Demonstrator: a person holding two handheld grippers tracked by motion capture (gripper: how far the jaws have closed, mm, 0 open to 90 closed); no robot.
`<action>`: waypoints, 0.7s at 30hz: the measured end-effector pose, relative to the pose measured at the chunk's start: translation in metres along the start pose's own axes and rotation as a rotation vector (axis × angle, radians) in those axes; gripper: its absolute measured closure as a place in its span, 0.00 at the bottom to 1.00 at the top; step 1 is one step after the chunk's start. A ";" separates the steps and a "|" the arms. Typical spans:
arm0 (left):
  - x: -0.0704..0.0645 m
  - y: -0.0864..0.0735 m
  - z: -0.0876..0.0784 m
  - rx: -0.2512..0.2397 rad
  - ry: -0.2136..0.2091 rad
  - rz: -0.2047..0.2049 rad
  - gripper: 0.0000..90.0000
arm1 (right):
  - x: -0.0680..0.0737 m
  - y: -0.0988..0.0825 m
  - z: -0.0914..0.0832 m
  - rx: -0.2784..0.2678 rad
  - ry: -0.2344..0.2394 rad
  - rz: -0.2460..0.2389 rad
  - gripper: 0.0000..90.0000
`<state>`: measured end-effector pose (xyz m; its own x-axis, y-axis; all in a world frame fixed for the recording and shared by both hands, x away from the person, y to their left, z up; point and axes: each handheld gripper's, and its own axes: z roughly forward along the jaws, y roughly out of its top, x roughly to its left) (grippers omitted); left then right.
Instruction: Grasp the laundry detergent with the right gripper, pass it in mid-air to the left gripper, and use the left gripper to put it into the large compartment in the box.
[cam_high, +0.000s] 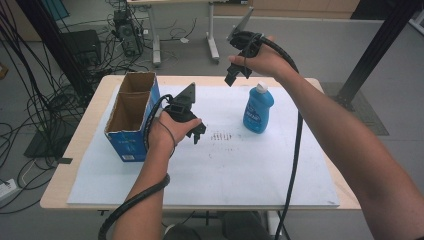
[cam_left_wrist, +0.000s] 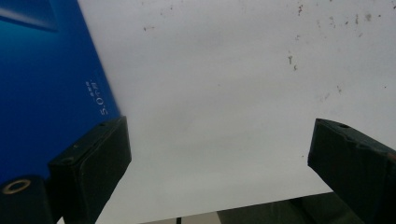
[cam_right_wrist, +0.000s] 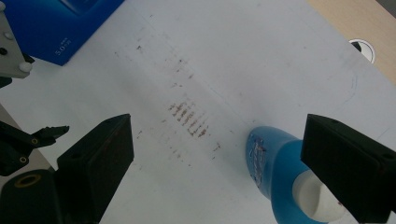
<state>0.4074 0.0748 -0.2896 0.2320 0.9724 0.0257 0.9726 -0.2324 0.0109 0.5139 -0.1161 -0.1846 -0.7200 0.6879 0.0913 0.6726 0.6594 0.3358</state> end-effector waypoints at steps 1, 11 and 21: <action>0.000 0.000 0.000 0.002 0.002 0.000 0.07 | 0.000 0.000 0.000 0.001 0.002 -0.002 0.11; 0.001 -0.001 -0.001 -0.002 0.005 -0.006 0.07 | 0.001 0.000 0.000 0.003 0.003 -0.005 0.11; 0.002 -0.003 -0.004 -0.007 0.006 -0.012 0.07 | 0.001 -0.006 -0.010 -0.006 0.000 -0.004 0.11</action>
<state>0.4050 0.0769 -0.2854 0.2205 0.9749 0.0311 0.9751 -0.2211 0.0183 0.5073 -0.1226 -0.1771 -0.7225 0.6855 0.0902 0.6690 0.6602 0.3414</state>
